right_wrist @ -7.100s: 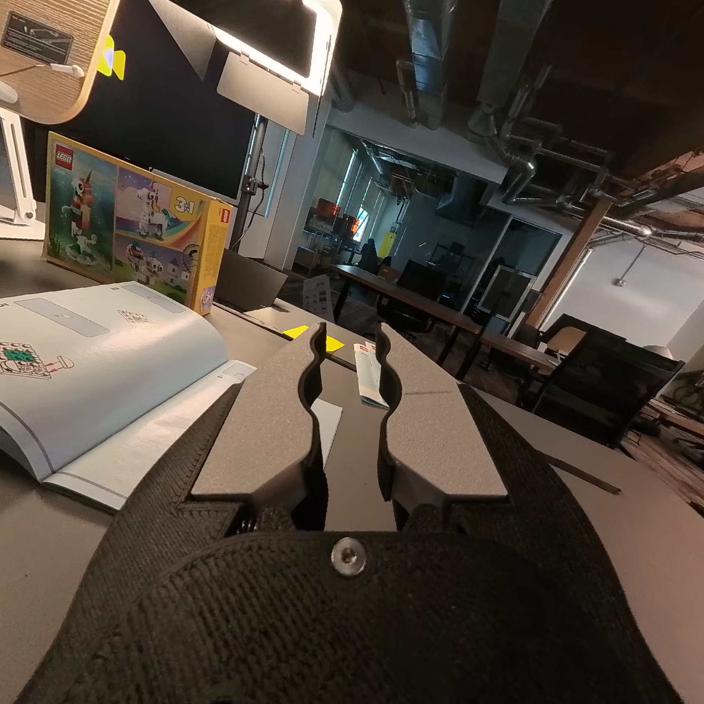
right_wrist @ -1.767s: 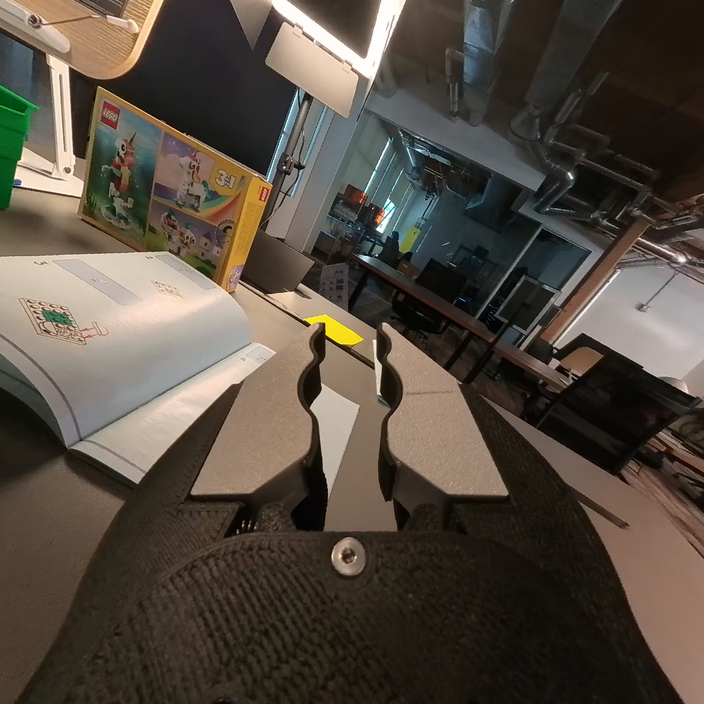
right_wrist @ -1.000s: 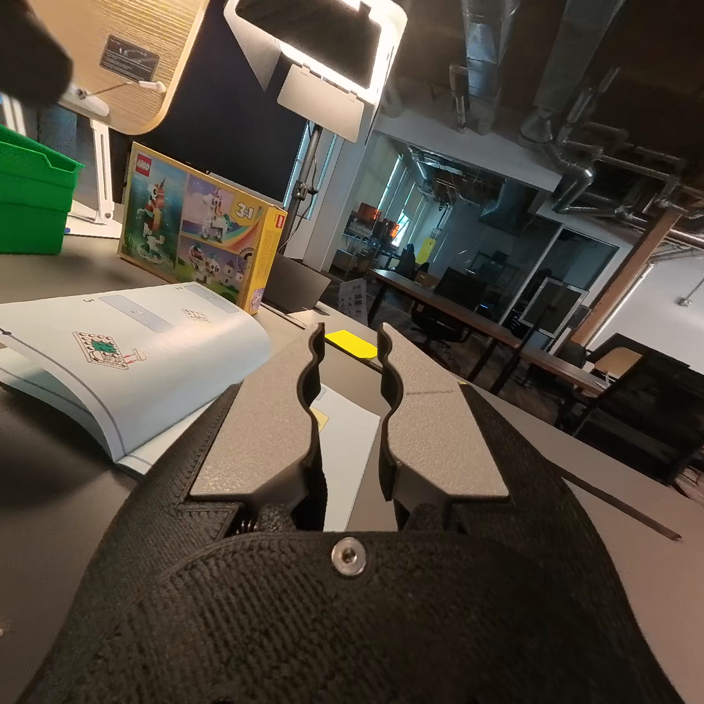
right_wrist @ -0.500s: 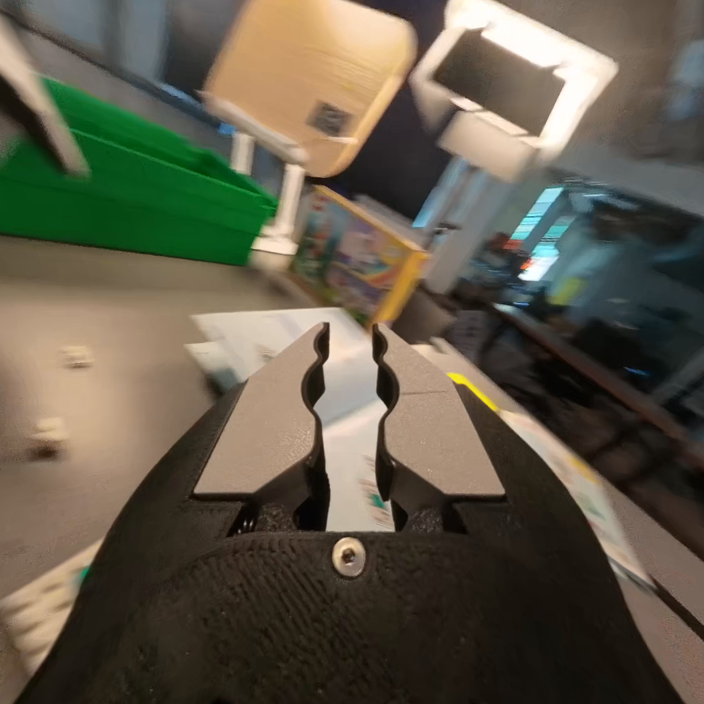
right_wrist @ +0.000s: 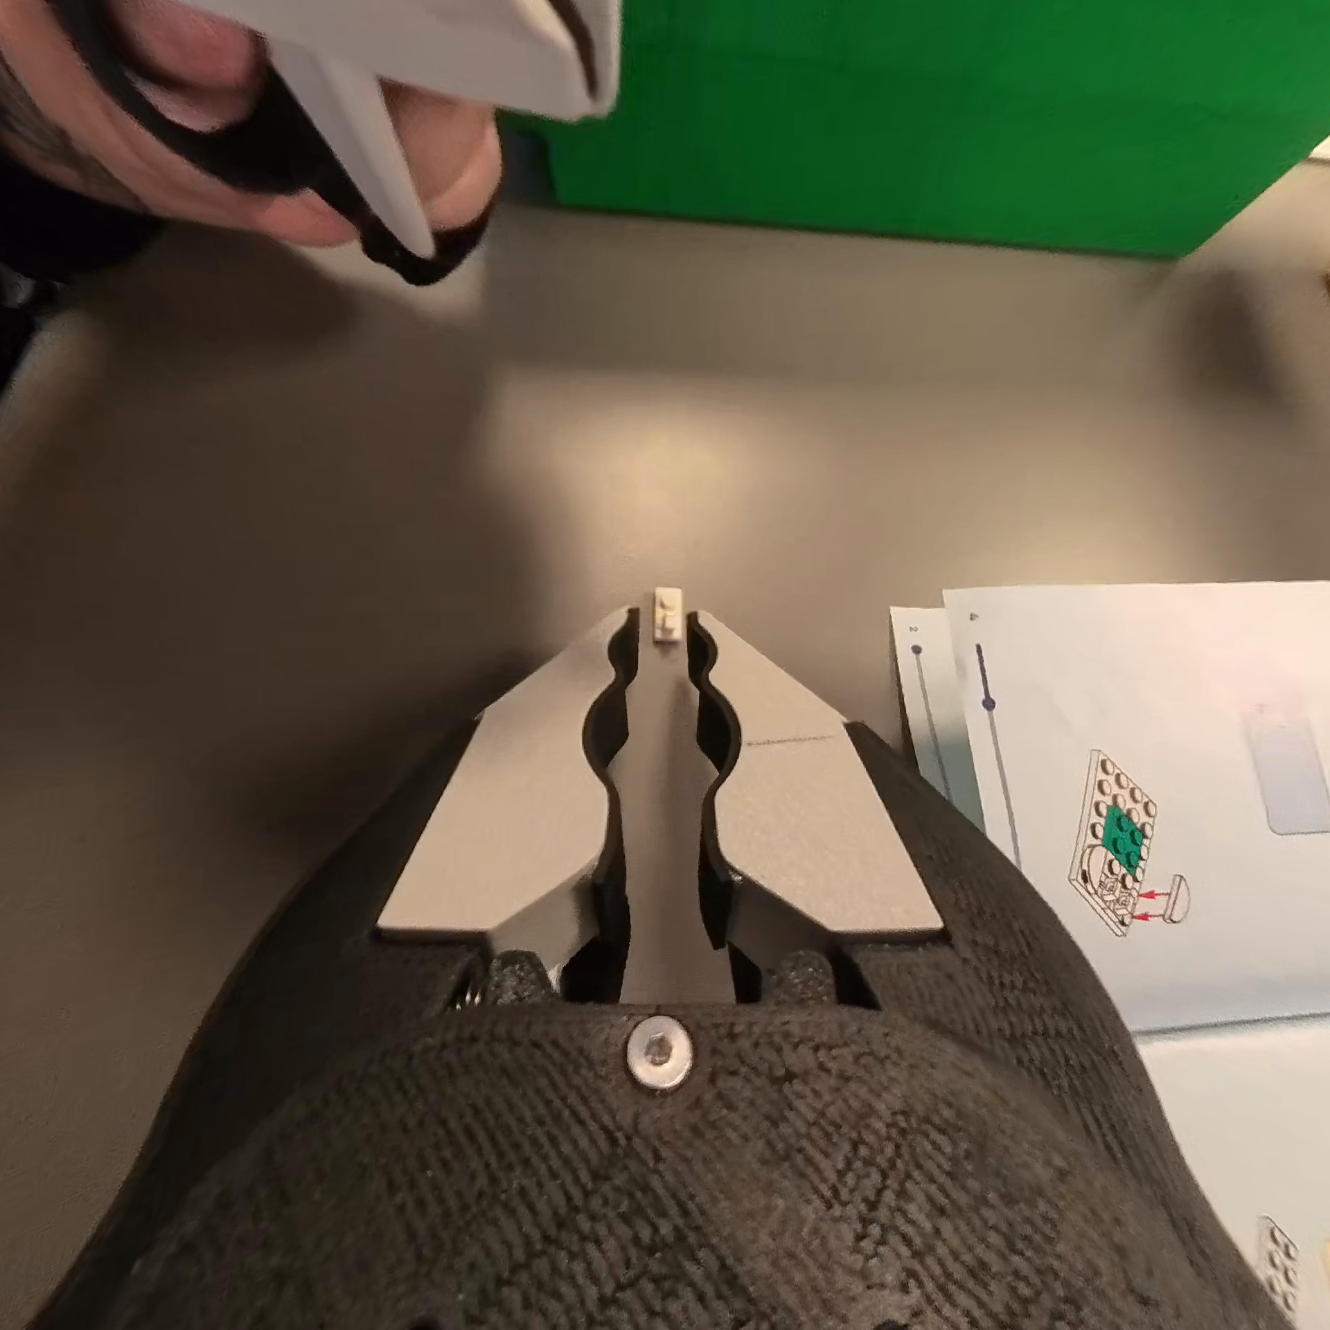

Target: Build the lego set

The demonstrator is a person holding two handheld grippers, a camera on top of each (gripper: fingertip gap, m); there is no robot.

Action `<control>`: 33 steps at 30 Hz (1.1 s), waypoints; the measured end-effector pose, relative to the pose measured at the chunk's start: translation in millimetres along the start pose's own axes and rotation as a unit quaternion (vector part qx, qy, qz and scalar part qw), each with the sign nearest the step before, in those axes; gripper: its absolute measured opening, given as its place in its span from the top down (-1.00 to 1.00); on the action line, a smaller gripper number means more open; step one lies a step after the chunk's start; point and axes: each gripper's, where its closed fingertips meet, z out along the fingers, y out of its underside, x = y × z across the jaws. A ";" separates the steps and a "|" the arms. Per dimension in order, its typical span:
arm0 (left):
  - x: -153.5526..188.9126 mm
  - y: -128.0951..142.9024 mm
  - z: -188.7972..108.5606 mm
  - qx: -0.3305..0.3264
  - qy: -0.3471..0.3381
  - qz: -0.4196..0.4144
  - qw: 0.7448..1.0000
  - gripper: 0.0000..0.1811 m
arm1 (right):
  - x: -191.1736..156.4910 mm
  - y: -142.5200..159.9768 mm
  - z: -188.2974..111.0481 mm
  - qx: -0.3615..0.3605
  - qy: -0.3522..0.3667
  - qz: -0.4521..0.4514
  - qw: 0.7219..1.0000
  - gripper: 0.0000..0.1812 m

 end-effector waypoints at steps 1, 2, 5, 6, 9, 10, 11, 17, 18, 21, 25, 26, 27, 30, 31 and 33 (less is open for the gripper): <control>-0.5 0.5 0.1 -0.001 0.001 -0.005 1.000 0.70 | 1.6 2.8 1.9 -0.007 0.001 0.001 1.000 0.88; -0.7 1.1 0.2 -0.001 0.003 -0.009 1.000 0.70 | 2.1 4.6 3.6 -0.012 -0.001 0.002 1.000 0.89; -1.2 4.7 1.3 -0.009 0.008 -0.021 1.000 0.70 | 2.4 6.0 7.3 -0.016 -0.008 0.004 1.000 0.92; -1.4 6.0 1.8 -0.012 0.009 -0.024 1.000 0.70 | 2.3 5.8 8.2 -0.015 -0.010 0.003 1.000 0.95; -0.9 9.5 3.0 -0.020 0.012 -0.027 0.999 0.70 | 3.0 6.5 6.9 -0.022 -0.009 -0.004 1.000 0.99; -0.1 10.8 3.4 -0.023 0.014 -0.024 0.999 0.70 | 5.5 7.8 2.7 -0.028 0.002 -0.009 1.000 0.99; 1.2 12.5 4.0 -0.028 0.016 -0.019 0.999 0.70 | 10.4 9.1 -5.0 -0.031 0.022 -0.009 0.999 0.99; 19.0 22.8 9.7 -0.056 0.052 -0.010 0.997 0.70 | 9.4 44.4 -93.5 -0.052 0.132 0.077 0.987 0.99; 21.7 24.4 10.9 -0.060 0.058 -0.011 0.996 0.70 | -3.1 54.7 -102.8 -0.067 0.125 0.093 0.985 0.99; 31.4 26.8 14.8 -0.068 0.081 -0.019 0.994 0.70 | -39.2 80.5 -112.7 -0.117 0.105 0.118 0.980 0.99; 52.3 34.3 24.5 -0.099 0.147 0.012 0.984 0.69 | -50.8 93.0 -113.3 -0.139 0.125 0.116 0.976 0.99; 59.7 36.6 27.8 -0.112 0.173 0.025 0.978 0.68 | -50.1 93.8 -113.1 -0.138 0.128 0.116 0.975 0.99; 67.5 39.3 31.6 -0.125 0.201 0.038 0.971 0.65 | -49.0 95.6 -112.8 -0.139 0.130 0.116 0.975 0.99; 90.2 54.8 45.5 -0.177 0.292 0.085 0.936 0.58 | -44.9 102.8 -111.1 -0.149 0.133 0.114 0.973 0.99; 97.0 62.0 50.3 -0.195 0.322 0.098 0.921 0.52 | -42.6 103.6 -110.9 -0.148 0.134 0.113 0.973 0.99; 100.5 78.2 64.7 -0.231 0.347 0.128 0.900 0.38 | -33.0 107.6 -113.4 -0.150 0.152 0.110 0.971 0.99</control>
